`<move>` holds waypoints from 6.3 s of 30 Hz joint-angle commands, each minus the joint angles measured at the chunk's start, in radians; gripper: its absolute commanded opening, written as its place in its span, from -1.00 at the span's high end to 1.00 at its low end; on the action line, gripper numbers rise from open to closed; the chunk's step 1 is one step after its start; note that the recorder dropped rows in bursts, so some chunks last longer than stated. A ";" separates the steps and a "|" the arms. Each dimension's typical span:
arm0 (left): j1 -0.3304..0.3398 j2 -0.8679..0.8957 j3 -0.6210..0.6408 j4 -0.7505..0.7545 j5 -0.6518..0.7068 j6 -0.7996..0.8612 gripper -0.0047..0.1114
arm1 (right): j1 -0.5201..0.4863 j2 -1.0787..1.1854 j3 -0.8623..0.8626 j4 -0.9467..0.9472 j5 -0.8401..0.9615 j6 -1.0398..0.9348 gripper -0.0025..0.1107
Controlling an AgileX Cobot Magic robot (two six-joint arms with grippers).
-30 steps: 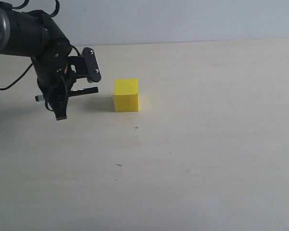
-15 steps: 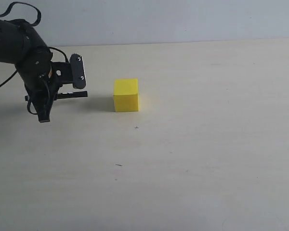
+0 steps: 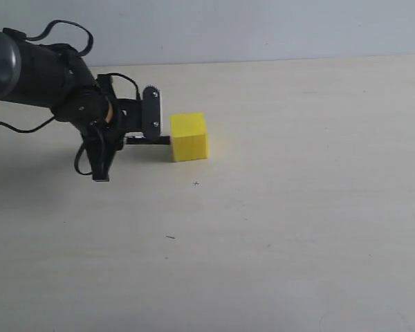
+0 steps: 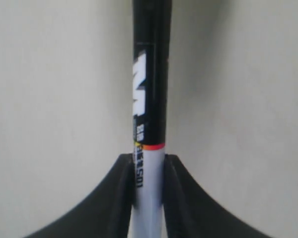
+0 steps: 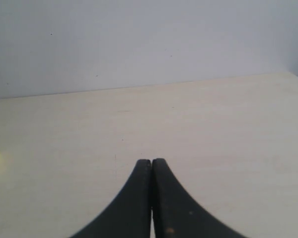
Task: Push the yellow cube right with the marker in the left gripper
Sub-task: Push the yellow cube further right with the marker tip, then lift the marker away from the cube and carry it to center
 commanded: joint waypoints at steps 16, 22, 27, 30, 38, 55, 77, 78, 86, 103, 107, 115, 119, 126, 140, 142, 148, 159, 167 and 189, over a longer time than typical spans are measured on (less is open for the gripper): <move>-0.116 0.041 -0.078 -0.059 0.091 -0.175 0.92 | -0.005 -0.005 0.004 0.001 -0.012 -0.004 0.96; -0.122 0.073 -0.186 -0.068 0.164 -0.240 0.92 | -0.005 -0.005 0.004 0.001 -0.012 -0.002 0.96; -0.096 0.073 -0.187 -0.048 0.253 -0.240 0.92 | -0.005 -0.005 0.004 0.001 -0.012 -0.004 0.96; -0.090 0.073 -0.187 -0.032 0.285 -0.242 0.92 | -0.005 -0.005 0.004 0.001 -0.012 -0.004 0.96; -0.093 0.109 -0.195 -0.027 0.208 -0.306 0.92 | -0.005 -0.005 0.004 0.001 -0.012 -0.002 0.96; -0.144 0.181 -0.336 -0.073 0.278 -0.303 0.92 | -0.005 -0.005 0.004 0.001 -0.012 -0.004 0.96; -0.229 0.181 -0.336 -0.063 0.300 -0.309 0.92 | -0.005 -0.005 0.004 0.001 -0.012 -0.002 0.96; -0.227 0.181 -0.336 -0.063 0.307 -0.313 0.92 | -0.005 -0.005 0.004 0.001 -0.012 -0.002 0.96; -0.230 0.181 -0.339 -0.063 0.237 -0.331 0.92 | -0.005 -0.005 0.004 0.001 -0.012 -0.004 0.96; -0.233 0.225 -0.427 -0.077 0.322 -0.377 0.92 | -0.005 -0.005 0.004 0.001 -0.012 -0.004 0.96; -0.233 0.234 -0.427 -0.079 0.245 -0.386 0.92 | -0.005 -0.005 0.004 0.001 -0.012 -0.004 0.96; -0.233 0.287 -0.456 -0.078 0.191 -0.403 0.92 | -0.005 -0.005 0.004 0.001 -0.012 -0.004 0.96; -0.233 0.283 -0.456 -0.075 0.242 -0.403 0.92 | -0.005 -0.005 0.004 0.001 -0.012 -0.004 0.96; -0.233 0.283 -0.458 -0.071 0.226 -0.413 0.92 | -0.005 -0.005 0.004 0.001 -0.012 -0.004 0.96; -0.241 0.282 -0.496 -0.029 0.366 -0.462 0.92 | -0.005 -0.005 0.004 0.001 -0.012 -0.004 0.96; -0.241 0.272 -0.496 -0.031 0.393 -0.493 0.92 | -0.005 -0.005 0.004 0.001 -0.012 -0.004 0.96; -0.239 0.201 -0.496 -0.101 0.420 -0.649 0.92 | -0.005 -0.005 0.004 0.001 -0.012 -0.004 0.96; -0.239 0.044 -0.320 -0.349 0.346 -0.759 0.92 | -0.005 -0.005 0.004 0.001 -0.012 -0.004 0.96; -0.241 -0.038 -0.171 -0.411 0.213 -1.124 0.92 | -0.005 -0.005 0.004 0.001 -0.012 -0.004 0.96; -0.241 0.039 -0.217 -0.526 0.390 -1.400 0.92 | -0.005 -0.005 0.004 0.001 -0.012 -0.004 0.96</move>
